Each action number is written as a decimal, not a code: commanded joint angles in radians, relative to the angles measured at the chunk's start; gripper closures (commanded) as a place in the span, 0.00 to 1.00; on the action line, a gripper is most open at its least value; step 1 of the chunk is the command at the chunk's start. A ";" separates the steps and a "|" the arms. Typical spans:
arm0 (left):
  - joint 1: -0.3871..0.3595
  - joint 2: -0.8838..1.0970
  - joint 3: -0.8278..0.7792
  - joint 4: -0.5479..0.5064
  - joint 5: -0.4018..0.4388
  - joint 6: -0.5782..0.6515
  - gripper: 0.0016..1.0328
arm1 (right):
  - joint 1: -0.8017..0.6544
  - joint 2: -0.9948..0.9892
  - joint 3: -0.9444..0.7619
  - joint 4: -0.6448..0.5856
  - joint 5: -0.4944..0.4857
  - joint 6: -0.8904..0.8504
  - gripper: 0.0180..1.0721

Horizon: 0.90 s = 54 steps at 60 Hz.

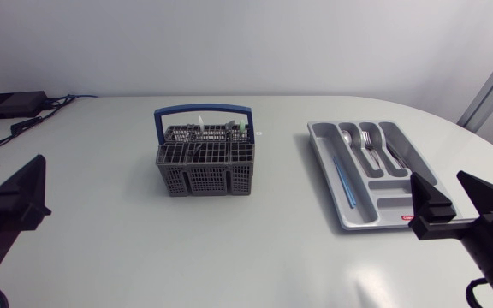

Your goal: Unload the cutlery basket into the drawer organizer.

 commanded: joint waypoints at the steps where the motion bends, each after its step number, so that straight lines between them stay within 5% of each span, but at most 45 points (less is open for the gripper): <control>1: -0.006 0.063 0.057 -0.013 -0.001 -0.003 0.04 | 0.018 0.070 0.053 0.010 0.006 0.032 0.05; 25: -0.035 0.397 0.232 -0.055 -0.001 0.014 0.07 | 0.022 0.381 0.229 0.007 0.010 0.039 0.05; 47: -0.086 0.795 0.459 -0.171 -0.060 0.081 0.11 | 0.022 0.602 0.376 -0.162 0.010 0.006 0.05; 54: -0.094 0.957 0.554 -0.208 -0.101 0.193 0.11 | 0.022 0.685 0.444 -0.234 -0.010 -0.031 0.05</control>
